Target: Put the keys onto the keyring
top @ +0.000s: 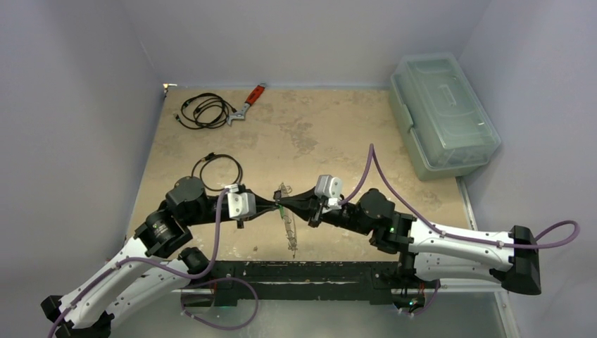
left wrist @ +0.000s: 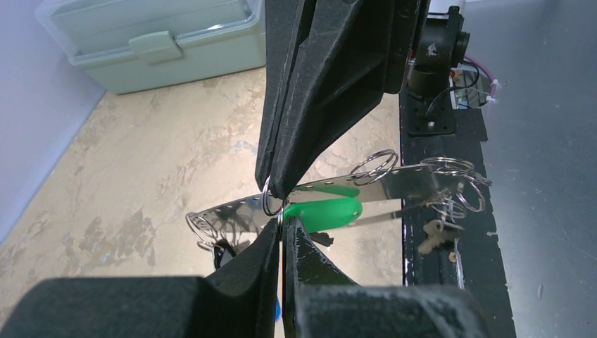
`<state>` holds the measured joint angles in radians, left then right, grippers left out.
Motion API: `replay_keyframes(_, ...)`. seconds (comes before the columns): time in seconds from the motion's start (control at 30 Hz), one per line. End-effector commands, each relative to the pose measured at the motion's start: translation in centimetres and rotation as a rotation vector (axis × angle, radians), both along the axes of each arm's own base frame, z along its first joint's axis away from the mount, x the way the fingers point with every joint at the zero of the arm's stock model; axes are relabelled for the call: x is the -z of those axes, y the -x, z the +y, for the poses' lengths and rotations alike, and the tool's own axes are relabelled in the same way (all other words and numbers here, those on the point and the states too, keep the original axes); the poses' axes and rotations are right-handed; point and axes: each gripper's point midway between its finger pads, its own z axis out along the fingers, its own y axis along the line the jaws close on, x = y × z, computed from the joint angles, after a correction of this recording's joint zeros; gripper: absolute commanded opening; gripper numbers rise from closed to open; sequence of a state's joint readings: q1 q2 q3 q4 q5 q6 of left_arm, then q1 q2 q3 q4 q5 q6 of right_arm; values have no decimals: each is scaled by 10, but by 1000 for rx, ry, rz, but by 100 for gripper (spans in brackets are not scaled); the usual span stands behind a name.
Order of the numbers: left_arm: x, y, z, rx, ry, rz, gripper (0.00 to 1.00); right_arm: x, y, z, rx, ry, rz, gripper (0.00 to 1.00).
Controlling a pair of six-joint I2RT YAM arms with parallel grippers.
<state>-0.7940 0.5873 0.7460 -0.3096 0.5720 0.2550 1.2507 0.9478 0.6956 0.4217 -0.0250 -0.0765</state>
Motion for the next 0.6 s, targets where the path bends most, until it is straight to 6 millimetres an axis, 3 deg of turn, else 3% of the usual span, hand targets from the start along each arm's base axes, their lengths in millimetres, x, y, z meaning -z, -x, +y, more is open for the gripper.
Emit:
replay_keyframes(0.0, -1, 0, -3, 14, 8, -27, 0, -48, -12, -3, 71, -163, 38, 0)
replay_keyframes(0.3, 2, -9, 3, -39, -24, -50, 0, -36, -23, 5, 119, -127, 114, 0)
replay_keyframes(0.57, 8, -17, 14, -90, -89, -93, 0, -28, -18, 17, 82, -20, 139, 0)
